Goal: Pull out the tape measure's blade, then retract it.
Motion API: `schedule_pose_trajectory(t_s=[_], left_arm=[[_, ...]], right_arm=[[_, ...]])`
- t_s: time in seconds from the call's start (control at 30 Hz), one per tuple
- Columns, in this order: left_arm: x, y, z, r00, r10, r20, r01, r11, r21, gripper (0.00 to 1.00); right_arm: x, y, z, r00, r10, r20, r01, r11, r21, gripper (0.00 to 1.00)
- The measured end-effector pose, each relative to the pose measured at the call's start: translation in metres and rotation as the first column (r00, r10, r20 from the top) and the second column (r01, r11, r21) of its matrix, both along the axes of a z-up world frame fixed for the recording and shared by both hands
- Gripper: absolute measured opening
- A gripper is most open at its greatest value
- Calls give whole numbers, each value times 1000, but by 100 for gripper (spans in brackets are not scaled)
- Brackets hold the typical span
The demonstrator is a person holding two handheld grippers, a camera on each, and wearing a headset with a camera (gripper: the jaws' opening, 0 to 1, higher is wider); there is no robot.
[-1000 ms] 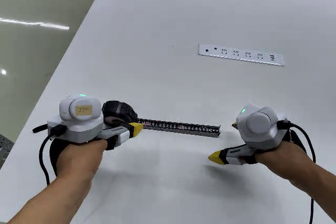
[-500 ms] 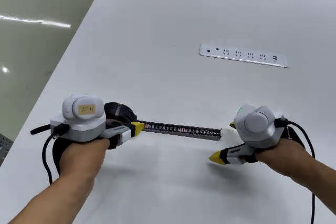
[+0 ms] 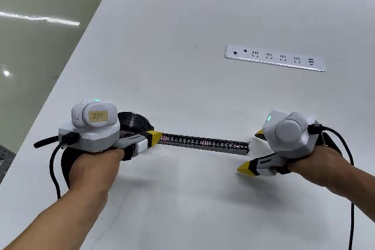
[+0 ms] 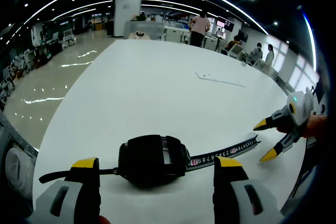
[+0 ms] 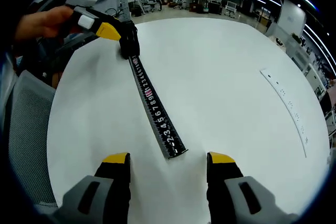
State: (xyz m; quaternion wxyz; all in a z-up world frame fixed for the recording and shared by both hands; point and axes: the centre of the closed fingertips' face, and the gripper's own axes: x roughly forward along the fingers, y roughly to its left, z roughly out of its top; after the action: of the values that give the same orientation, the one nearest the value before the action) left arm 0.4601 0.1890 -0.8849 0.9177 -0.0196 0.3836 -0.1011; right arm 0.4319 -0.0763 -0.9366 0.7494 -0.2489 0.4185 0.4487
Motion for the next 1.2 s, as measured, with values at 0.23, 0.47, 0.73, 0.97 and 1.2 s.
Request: schedule_pose_trajectory(t_s=[0.23,0.47,0.73,0.97,1.2], left_arm=[[3,-1,-2,1000,4,3,-4,1000,-4,85],[4,0,-3,1000,10,1,-10,1000,-5,83],[7,0,-5,1000,18,-1,-18,1000,-6,80],[11,-1,-9,1000,23,-7,-23,1000,-5,78],[14,-2,-9,1000,11,-2,-11,1000,13,76]], right_arm=[[1,2,-3,999,44,-8,-44,999,2,58],[3,3,-3,998,60,-3,-60,998,5,52],[6,3,-4,997,83,-4,-83,996,6,45],[12,2,-3,983,182,11,-182,983,-2,37],[10,4,-1,975,222,6,-222,975,-3,30]])
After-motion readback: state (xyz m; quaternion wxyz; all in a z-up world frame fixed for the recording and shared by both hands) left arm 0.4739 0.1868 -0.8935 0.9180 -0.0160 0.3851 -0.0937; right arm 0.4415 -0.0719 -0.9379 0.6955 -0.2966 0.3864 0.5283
